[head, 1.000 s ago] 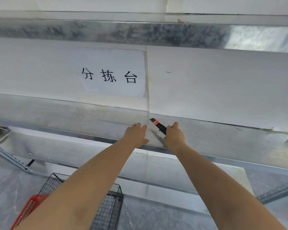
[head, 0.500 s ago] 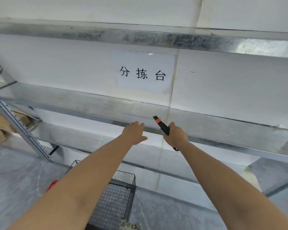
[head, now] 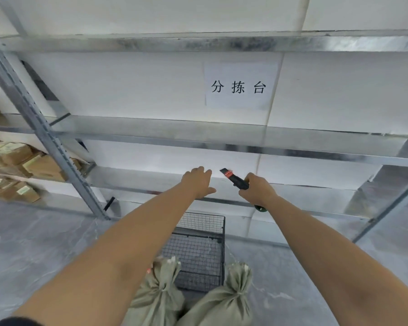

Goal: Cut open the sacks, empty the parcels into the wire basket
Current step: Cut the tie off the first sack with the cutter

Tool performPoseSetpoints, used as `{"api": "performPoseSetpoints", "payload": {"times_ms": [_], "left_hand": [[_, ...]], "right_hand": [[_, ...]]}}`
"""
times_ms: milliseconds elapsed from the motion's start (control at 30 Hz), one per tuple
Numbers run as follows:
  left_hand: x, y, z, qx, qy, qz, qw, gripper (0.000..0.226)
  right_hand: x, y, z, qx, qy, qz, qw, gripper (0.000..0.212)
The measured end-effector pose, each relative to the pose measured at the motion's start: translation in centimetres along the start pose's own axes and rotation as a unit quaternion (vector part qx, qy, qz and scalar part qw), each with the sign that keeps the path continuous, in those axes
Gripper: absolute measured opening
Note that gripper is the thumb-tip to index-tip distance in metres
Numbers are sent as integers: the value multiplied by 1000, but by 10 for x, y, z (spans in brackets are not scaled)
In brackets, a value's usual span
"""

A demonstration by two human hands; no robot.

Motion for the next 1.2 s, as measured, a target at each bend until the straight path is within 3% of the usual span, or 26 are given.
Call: {"api": "performPoseSetpoints", "payload": {"times_ms": [300,733,967,1200], "left_hand": [[-70,6,-106,7,-19,-26,999,63],[-160,99,-287,-60,-83,-32,994,64],[-217,114,-309,-56,-88,-46,993,66],[-275,155,-286,-99,-32,-29,994,63]], "right_hand": [[-77,53,-82,-23,-26,2,999,29],[-137,162,-211,-82,-72,-40,993,24],[-164,200,-223,-92,-52,-52,993,22],[-166,258,-186,-84,50,33,995,18]]}}
Point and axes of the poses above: each hand's wrist, its own z-axis towards the middle knuckle, its own y-axis out of the palm, x = y × z, the point moved 10 cm from there along z, towards the middle knuckle, and after that the axes turned 7 degrees about -y, right-handed, at the moved point
